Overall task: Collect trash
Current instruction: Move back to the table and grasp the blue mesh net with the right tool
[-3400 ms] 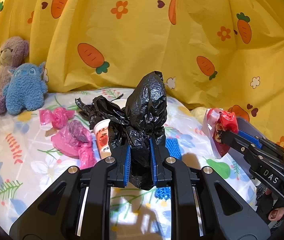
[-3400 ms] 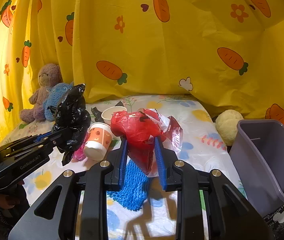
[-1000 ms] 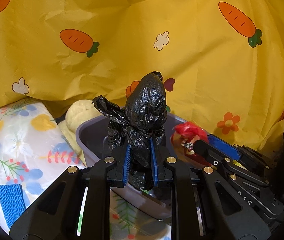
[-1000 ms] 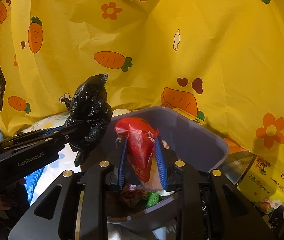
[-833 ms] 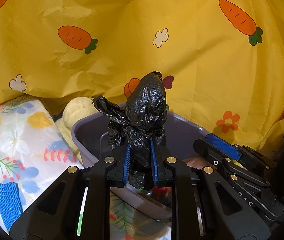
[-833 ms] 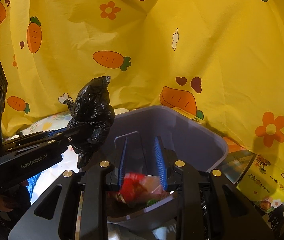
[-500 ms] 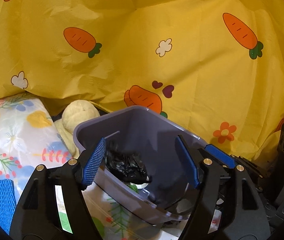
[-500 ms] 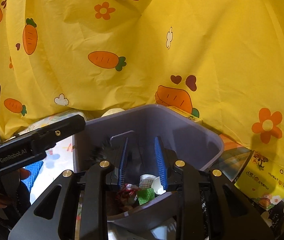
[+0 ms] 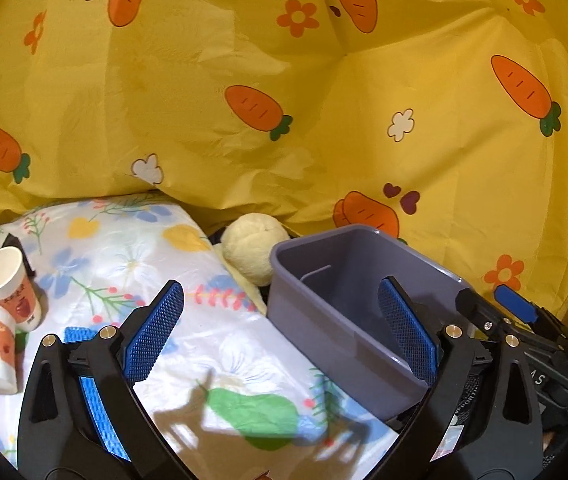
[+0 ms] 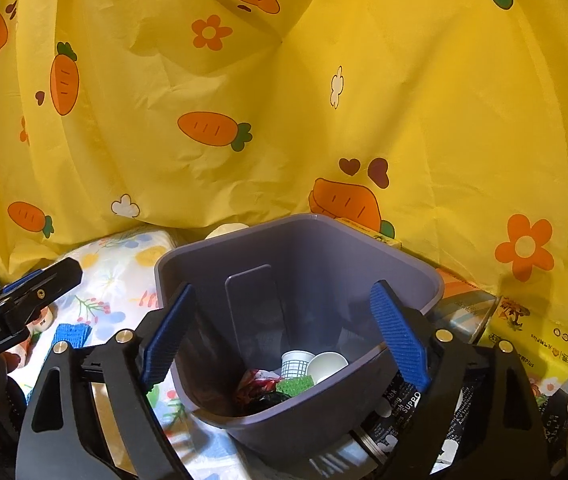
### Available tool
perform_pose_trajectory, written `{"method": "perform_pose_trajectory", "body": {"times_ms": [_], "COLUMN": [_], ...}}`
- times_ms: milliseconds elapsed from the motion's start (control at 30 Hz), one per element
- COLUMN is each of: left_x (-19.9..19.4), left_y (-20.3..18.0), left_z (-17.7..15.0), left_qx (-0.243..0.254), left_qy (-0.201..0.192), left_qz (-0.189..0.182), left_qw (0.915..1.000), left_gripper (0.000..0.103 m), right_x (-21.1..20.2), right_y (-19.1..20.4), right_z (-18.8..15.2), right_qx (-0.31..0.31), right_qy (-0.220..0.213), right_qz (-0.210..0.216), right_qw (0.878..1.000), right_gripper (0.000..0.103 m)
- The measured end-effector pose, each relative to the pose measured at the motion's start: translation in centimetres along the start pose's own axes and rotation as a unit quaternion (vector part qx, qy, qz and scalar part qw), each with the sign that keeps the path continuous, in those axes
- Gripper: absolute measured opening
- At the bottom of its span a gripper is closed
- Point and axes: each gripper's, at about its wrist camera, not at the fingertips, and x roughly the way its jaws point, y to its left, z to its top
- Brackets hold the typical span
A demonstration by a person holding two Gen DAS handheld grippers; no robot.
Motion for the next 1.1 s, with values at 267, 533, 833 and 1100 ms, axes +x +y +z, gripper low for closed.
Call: {"method": "perform_pose_trajectory", "body": {"times_ms": [267,533,833,1100], "left_x": [-3.4,-7.6,-12.0,-16.2], "left_y": [2.9,8.3,14.8,19.7], "left_z": [-1.7,-3.9,-6.9,-9.0], "left_qx": [-0.022,-0.053,-0.08,-0.118], "left_qy": [-0.002,-0.006,-0.001,-0.011], "left_qz": [0.058,0.144,0.224,0.269], "left_qw": [0.9981,0.9882,0.9713,0.9558], "left_gripper": [0.096,0.096,0.096,0.096], "right_x": [-1.2,-1.6,-0.9,0.9], "right_y": [2.4,7.6,15.8,22.3], "right_z": [-0.7,-2.1,-4.8,-8.1], "right_qx": [-0.009,-0.043,-0.1,-0.155], "right_qy": [0.001,0.017,0.058,0.114], "right_qz": [0.007,0.054,0.12,0.151], "right_qw": [1.0,0.997,0.986,0.97], "right_gripper": [0.087,0.087,0.087,0.087]}}
